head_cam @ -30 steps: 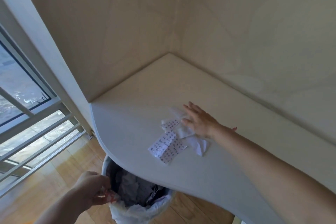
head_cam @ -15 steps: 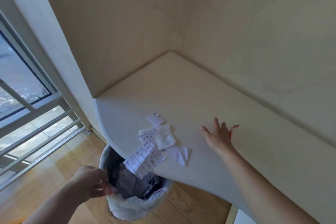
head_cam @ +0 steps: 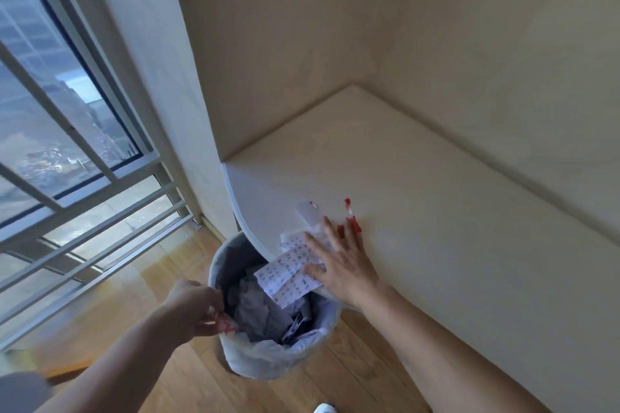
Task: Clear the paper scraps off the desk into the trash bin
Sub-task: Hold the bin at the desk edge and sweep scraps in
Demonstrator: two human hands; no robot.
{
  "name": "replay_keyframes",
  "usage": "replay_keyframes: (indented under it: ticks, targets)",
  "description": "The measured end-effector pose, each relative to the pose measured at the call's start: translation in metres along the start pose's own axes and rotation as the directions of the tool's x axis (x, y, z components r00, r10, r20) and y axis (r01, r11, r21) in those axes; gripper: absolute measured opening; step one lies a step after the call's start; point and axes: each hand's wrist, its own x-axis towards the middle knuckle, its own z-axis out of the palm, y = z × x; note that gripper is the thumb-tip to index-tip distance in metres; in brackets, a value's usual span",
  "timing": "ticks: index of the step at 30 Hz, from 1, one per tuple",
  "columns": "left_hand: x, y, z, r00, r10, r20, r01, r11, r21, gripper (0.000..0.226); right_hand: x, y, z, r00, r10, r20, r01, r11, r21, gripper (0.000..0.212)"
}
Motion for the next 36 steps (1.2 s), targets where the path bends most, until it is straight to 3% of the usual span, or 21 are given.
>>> replay_keyframes:
  ticks: [8,12,15,17,19,22,24,26,30,32,34,36]
  targets:
    - [-0.011,-0.009,-0.021,0.999,0.029,-0.023,-0.03,0.999,-0.015,0.012,-0.02,-0.075,0.024,0.957,-0.266,-0.118,0.261,0.964,-0.055,0.053]
    - [-0.016,-0.012,-0.028,0.999,0.037,-0.014,-0.038,0.999,-0.009,0.01,-0.04,-0.103,0.025,0.879,-0.473,0.053,0.458,0.871,0.179,0.048]
    - [-0.017,-0.011,-0.033,0.999,0.031,0.031,-0.03,0.999,-0.022,0.015,-0.044,-0.103,0.013,0.864,-0.498,-0.077,0.495,0.81,0.315,0.049]
    - [-0.017,-0.008,-0.035,0.999,0.031,0.032,-0.03,0.999,-0.027,0.017,-0.03,-0.094,-0.002,0.888,-0.392,-0.241,0.456,0.821,0.344,0.052]
    - [-0.016,-0.007,-0.035,0.999,0.029,0.026,-0.028,0.999,-0.033,0.016,-0.004,-0.079,-0.018,0.94,-0.181,-0.287,0.285,0.882,0.376,0.057]
    - [-0.016,-0.009,-0.033,0.999,0.033,0.011,-0.032,0.999,-0.043,0.016,0.033,-0.057,-0.036,0.999,0.028,-0.038,-0.013,0.936,0.353,0.066]
    - [-0.017,-0.01,-0.033,0.999,0.038,-0.003,-0.038,0.998,-0.051,0.015,0.037,-0.052,-0.033,0.997,-0.017,0.071,-0.001,0.969,0.246,0.066]
    - [-0.02,-0.012,-0.034,0.999,0.036,-0.015,-0.036,0.998,-0.058,0.015,0.021,-0.058,-0.025,0.986,-0.132,0.099,0.115,0.98,0.165,0.066]
    - [-0.027,-0.013,-0.035,0.998,0.019,-0.054,-0.023,0.998,-0.059,0.018,-0.021,-0.079,-0.004,0.916,-0.367,0.161,0.335,0.922,0.195,0.065]
    - [-0.031,-0.014,-0.037,0.998,0.015,-0.068,-0.018,0.999,-0.044,0.018,-0.032,-0.08,-0.003,0.927,-0.345,0.148,0.286,0.905,0.316,0.065]
    - [-0.035,-0.015,-0.04,0.997,0.005,-0.072,-0.008,0.999,-0.04,0.017,-0.036,-0.076,-0.001,0.953,-0.24,0.187,0.141,0.892,0.429,0.065]
    - [-0.038,-0.019,-0.041,0.998,-0.005,-0.066,0.002,0.999,-0.044,0.018,-0.037,-0.076,0.005,0.959,-0.129,0.251,0.016,0.914,0.406,0.068]
